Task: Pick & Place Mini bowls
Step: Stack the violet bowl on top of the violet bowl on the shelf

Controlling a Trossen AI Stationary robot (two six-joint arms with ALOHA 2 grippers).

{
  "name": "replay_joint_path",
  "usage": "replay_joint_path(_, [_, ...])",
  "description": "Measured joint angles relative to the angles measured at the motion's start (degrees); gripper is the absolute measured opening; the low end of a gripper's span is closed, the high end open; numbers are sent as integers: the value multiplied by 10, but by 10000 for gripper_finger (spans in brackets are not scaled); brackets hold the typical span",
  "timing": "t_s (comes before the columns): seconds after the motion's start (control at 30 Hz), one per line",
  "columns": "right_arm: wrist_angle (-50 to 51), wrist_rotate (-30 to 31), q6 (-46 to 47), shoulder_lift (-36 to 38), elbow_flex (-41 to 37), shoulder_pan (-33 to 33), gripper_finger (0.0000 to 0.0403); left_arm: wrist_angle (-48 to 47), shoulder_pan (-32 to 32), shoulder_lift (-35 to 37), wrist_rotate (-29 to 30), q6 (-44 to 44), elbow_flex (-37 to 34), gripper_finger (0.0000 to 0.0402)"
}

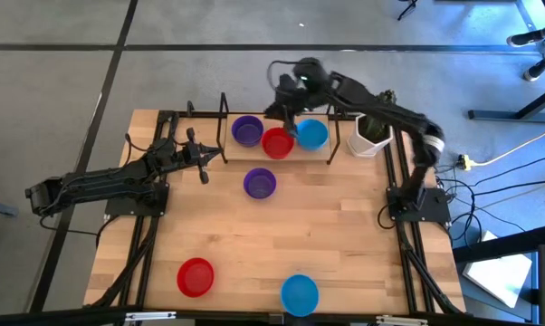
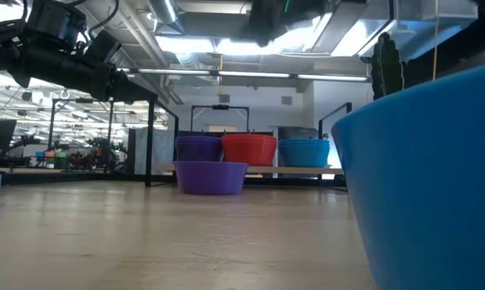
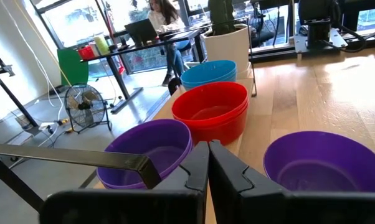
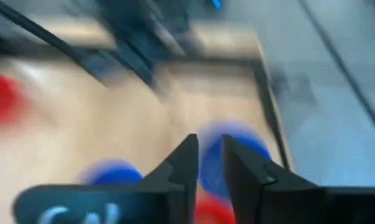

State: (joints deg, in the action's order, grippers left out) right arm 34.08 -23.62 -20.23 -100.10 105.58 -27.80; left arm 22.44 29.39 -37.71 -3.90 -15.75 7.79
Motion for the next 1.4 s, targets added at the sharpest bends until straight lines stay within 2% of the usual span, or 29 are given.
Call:
replay_joint_path(0.07, [-52, -54, 5, 48, -20, 25, 43, 0, 0, 0, 0, 0, 0, 5])
replay_joint_path(0.13, [-94, -78, 20, 96, -43, 52, 16, 0, 0, 0, 0, 0, 0, 8])
replay_joint_path(0.37, [-101, 27, 48, 286, -142, 148, 8, 0, 0, 0, 0, 1, 0, 3])
replay_joint_path(0.57, [-92, 125, 53, 487, -292, 198, 6, 0, 0, 0, 0, 1, 0, 5])
replay_joint_path(0.83, [-94, 125, 96, 728, -531, 199, 4, 0, 0, 0, 0, 2, 0, 4])
replay_joint_path(0.97, [-124, 123, 129, 808, -643, 199, 2, 0, 0, 0, 0, 6, 0, 2])
replay_joint_path(1.13, [-215, 105, 155, 888, -780, 199, 4, 0, 0, 0, 0, 6, 0, 7])
replay_joint_path(1.3, [-333, 115, 192, 929, -890, 199, 4, 0, 0, 0, 0, 6, 0, 6])
replay_joint_path(1.4, [-378, 149, 200, 936, -926, 199, 4, 0, 0, 0, 0, 6, 0, 4])
